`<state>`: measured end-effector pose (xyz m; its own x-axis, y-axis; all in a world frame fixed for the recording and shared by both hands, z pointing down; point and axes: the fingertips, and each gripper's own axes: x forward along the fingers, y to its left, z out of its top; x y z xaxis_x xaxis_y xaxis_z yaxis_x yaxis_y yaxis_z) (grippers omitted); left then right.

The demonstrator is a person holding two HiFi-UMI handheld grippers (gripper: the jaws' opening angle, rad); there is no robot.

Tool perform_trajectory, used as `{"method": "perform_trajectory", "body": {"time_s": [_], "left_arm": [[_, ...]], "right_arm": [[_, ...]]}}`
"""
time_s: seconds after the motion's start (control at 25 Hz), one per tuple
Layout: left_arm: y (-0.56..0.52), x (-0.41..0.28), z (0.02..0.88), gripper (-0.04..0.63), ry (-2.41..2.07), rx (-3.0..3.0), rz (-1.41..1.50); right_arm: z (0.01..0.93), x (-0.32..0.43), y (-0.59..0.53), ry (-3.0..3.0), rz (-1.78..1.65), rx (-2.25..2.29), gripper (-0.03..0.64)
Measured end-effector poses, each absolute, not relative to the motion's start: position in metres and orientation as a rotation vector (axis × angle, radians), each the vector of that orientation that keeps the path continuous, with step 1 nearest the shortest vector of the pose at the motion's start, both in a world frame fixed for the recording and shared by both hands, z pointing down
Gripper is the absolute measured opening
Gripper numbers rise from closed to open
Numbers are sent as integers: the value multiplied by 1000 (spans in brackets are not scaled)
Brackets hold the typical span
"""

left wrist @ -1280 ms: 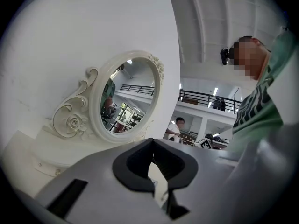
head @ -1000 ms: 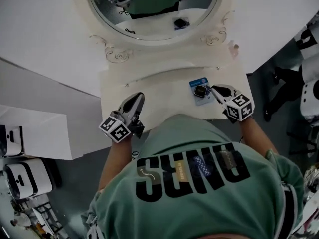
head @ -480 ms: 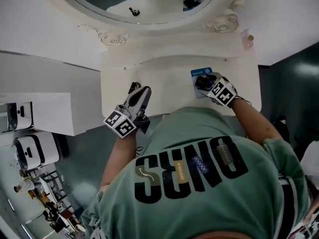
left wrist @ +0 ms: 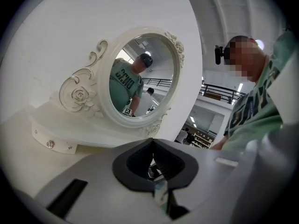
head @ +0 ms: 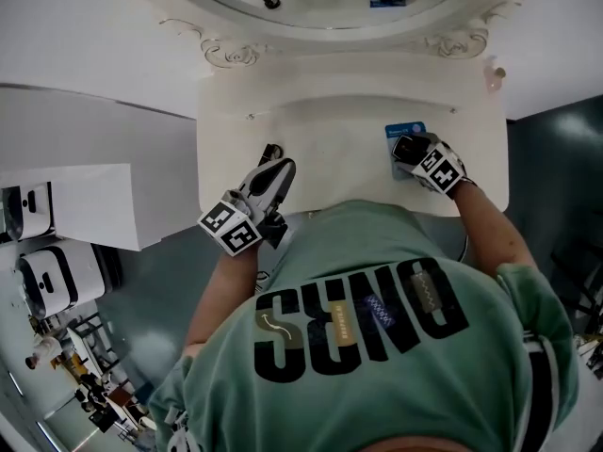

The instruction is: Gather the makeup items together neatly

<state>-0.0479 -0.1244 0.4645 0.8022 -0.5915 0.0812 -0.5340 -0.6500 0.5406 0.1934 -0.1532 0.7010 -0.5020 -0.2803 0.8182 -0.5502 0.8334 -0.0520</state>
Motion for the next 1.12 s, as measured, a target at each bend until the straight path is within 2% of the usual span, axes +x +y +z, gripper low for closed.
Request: {"method": "perform_trajectory", "body": {"time_s": [0.28,0.56,0.84,1.12], "left_arm": [[-144,-80,455,9,-760,2476,-206],[-165,-128,453,9,-772,2488,-259],[-159,-193,454,9,-864,2439,-279],[-146,-249,458,9,-938,2390,-297]], "right_arm": [[638,150,-176,-2206,297,631,324],[582,44,-255,-2292,85,512,324],[587,-55,-304,-2249,-23,348,324],[605,-96,-326,-2184,-39,261,325]]}}
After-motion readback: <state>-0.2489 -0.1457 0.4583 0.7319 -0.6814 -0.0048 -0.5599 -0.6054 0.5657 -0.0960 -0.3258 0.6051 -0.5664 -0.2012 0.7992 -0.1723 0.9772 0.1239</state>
